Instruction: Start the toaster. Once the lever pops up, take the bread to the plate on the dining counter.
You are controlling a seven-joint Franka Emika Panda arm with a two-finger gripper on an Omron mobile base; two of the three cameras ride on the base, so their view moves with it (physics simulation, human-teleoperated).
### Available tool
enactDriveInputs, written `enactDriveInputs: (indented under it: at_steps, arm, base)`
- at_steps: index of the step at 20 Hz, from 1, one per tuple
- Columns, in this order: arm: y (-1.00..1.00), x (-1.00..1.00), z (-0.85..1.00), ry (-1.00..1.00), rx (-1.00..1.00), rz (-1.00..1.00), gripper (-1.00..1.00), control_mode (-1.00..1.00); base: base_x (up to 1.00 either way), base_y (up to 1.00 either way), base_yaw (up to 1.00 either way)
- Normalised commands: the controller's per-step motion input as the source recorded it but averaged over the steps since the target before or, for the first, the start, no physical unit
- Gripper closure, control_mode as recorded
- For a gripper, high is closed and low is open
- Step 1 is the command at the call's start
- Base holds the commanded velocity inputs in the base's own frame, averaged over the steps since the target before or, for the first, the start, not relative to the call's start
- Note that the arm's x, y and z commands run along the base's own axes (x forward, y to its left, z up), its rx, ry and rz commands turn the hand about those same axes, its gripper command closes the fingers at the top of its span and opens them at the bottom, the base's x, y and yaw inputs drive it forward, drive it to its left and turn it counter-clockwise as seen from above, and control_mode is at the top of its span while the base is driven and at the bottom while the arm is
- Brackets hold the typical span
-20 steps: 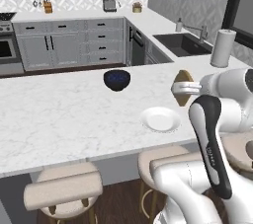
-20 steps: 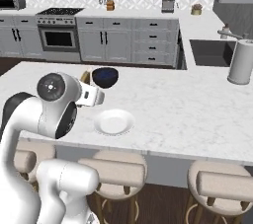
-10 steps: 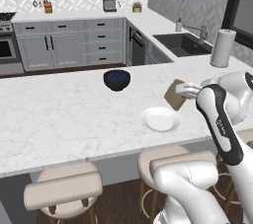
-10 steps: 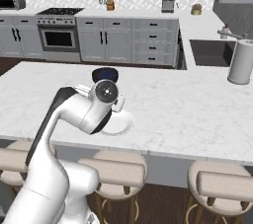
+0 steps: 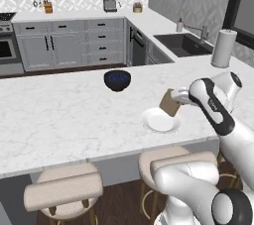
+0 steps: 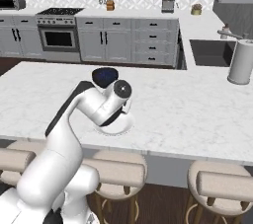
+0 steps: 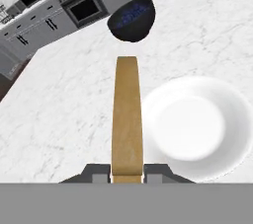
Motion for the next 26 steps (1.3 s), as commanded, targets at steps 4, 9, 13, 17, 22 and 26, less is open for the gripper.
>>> enactDriveInputs:
  at_steps: [4,9,13,17,22,26]
  arm:
    - [0.0,0.19,-0.65,0.05,-0.02,0.06,1.0,-1.0]
    - [0.0,0.04,-0.45,0.0,-0.03,0.07,1.0,-1.0]
    - [0.12,0.01,-0.29,0.0,-0.07,0.08,1.0,-1.0]
    - [0.22,0.08,-0.23,0.0,-0.1,0.06,1.0,-1.0]
    - [0.05,0.08,-0.11,0.0,-0.06,0.09,1.0,-1.0]
    - [0.0,0.17,-0.08,-0.01,-0.03,0.13,1.0,-1.0]
  base:
    - [0.0,0.0,0.0]
    - [0.0,0.0,0.0]
    - [0.0,0.0,0.0]
    - [0.0,0.0,0.0]
    - [0.0,0.0,0.0]
    - [0.0,0.0,0.0]
